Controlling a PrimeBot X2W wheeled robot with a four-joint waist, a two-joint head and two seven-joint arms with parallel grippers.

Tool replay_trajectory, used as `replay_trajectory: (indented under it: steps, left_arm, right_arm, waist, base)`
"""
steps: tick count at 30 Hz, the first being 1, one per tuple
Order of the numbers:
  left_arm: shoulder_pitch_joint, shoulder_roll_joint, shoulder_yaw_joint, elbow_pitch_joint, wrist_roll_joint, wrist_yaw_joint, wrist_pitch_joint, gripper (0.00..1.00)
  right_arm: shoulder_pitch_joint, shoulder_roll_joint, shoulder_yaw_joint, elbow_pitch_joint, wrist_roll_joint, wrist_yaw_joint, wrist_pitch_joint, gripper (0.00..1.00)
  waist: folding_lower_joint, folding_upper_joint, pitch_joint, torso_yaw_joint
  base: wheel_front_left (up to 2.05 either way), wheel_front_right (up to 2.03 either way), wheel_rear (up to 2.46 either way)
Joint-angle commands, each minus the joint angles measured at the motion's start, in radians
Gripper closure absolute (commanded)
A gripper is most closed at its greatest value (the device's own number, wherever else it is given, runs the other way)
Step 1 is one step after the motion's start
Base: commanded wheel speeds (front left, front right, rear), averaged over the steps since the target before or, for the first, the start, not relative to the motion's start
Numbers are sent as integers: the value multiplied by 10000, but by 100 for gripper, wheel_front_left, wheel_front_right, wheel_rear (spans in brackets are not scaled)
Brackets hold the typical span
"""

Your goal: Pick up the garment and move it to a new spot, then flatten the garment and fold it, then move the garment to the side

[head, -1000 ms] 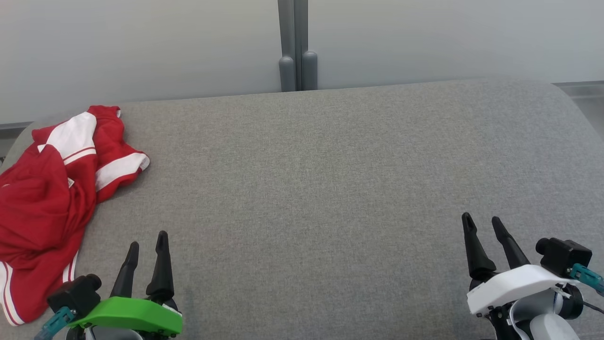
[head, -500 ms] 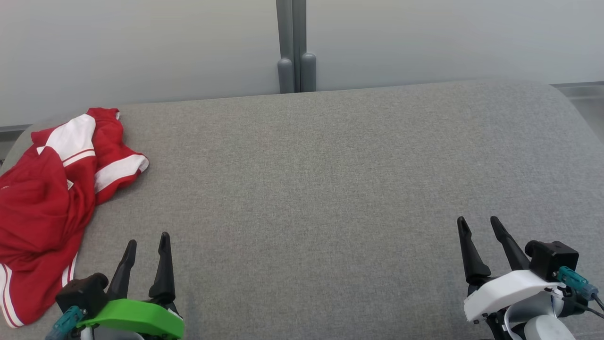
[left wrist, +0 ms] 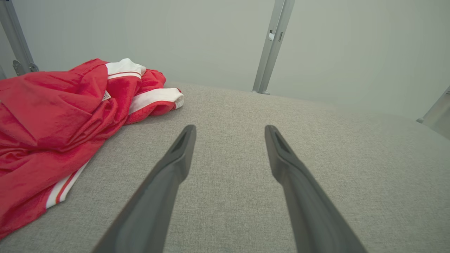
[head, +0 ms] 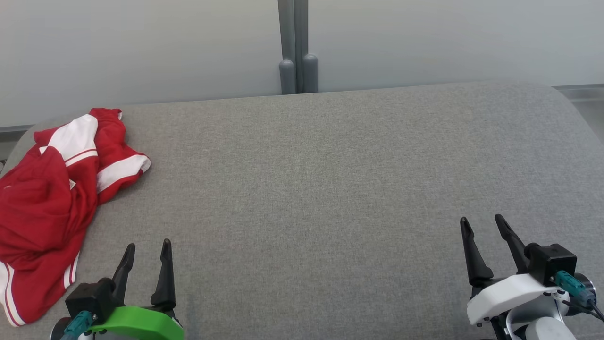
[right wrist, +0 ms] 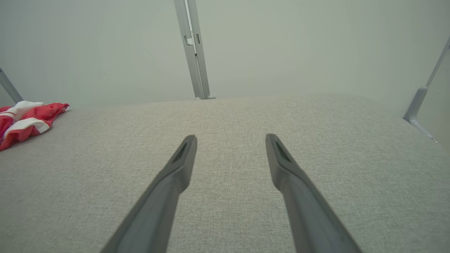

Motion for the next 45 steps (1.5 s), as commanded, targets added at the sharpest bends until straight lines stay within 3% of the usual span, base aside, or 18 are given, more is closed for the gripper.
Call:
replay_trajectory:
  steps: [1, 35, 45]
  left_arm:
    - [94, 54, 55, -32, 294, -42, -99, 0]
    - [172, 123, 192, 532, 2251, -47, -742, 0]
    - [214, 62, 223, 533, 2157, -47, -715, 0]
  right_arm:
    - [107, 59, -150, -78, -221, 2, -116, 0]
    - [360, 222, -665, 157, -2316, 2, -762, 0]
    - [341, 216, -640, 207, -2233, 1, -739, 0]
  waist:
    - [0, 0, -15, 0]
    - [0, 0, -44, -18]
    - [0, 0, -85, -78]
  base:
    - [0, 0, 0]
    - [0, 0, 0]
    - [0, 0, 0]
